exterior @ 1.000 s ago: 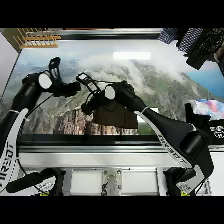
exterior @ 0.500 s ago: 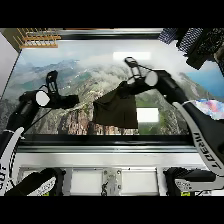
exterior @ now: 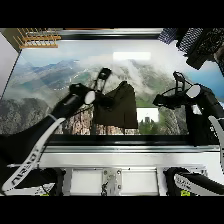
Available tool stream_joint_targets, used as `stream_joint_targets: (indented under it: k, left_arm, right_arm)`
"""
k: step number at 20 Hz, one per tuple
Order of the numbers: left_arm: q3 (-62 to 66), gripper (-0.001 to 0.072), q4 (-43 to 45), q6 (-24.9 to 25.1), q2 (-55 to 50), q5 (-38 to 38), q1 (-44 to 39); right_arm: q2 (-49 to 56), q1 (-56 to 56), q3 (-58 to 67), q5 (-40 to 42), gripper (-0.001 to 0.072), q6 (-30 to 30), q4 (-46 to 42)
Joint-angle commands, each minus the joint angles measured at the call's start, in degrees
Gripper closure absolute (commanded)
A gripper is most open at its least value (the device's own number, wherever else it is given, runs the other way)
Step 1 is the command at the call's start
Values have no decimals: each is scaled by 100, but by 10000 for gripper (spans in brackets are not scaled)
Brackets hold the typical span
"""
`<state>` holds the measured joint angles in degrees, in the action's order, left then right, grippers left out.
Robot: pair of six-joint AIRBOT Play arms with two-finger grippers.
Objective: Fold the clothes and pants, and hang the long-sleeved shirts on hangers.
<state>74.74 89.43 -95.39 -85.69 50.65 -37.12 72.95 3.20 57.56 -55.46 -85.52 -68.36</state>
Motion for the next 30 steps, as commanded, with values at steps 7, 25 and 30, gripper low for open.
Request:
stream_joint_targets:
  k: [7,25,30]
  left_arm:
    - [1784,345,1967,-114,-2133,938,-828]
    - [2168,698,2293,-264,-1825,-7,634]
    - [2533,88,2153,-986,-1816,192,1099]
  right_arm:
    - [-138,195,-192,-11,150,0,4]
    - [-136,195,-195,0,150,0,46]
    - [-131,195,-199,11,146,20,190]
